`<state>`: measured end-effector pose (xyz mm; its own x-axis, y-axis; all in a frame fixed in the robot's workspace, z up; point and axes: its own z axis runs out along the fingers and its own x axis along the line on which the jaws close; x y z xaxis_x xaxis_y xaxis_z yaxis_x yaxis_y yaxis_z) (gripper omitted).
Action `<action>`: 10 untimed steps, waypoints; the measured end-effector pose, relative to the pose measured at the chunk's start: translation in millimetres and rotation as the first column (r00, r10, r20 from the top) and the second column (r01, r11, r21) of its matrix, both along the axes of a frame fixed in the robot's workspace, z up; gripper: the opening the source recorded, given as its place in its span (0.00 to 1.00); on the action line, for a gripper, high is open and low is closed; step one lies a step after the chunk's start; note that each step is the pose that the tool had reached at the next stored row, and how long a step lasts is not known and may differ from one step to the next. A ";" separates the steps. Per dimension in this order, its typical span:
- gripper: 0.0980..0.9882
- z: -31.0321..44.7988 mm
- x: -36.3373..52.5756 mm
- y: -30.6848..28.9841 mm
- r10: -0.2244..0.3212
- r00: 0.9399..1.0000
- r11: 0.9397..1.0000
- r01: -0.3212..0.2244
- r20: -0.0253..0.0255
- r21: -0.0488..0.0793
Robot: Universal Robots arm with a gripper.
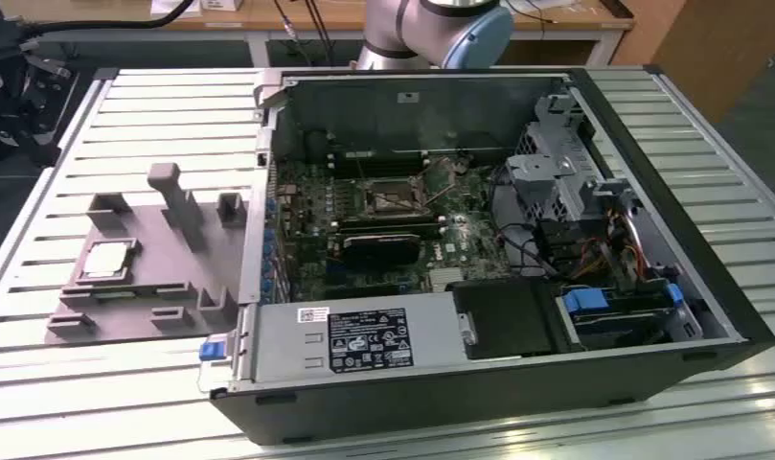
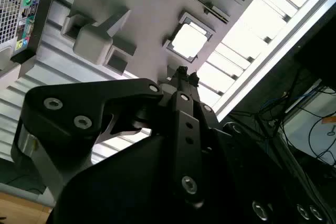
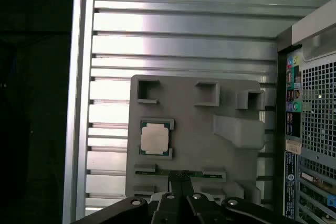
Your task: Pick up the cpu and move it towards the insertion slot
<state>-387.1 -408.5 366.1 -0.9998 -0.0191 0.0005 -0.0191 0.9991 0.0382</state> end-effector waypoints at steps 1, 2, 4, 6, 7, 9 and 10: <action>0.00 0.0 0.0 0.0 0.000 1.000 1.000 0.000 0.000 0.000; 0.00 0.0 0.0 0.0 0.000 1.000 1.000 0.000 0.000 0.000; 0.00 0.0 0.0 0.0 0.000 1.000 1.000 0.000 0.000 0.000; 0.00 0.0 0.0 0.0 0.000 1.000 1.000 0.000 0.000 0.000; 0.00 0.0 0.0 0.0 0.000 1.000 1.000 0.000 0.000 0.000; 0.00 0.0 0.0 0.0 0.000 1.000 1.000 0.000 0.000 0.000; 0.00 0.0 0.0 0.0 0.000 1.000 1.000 0.000 0.000 0.000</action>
<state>-387.1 -408.5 366.1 -0.9998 -0.0191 0.0005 -0.0191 0.9991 0.0382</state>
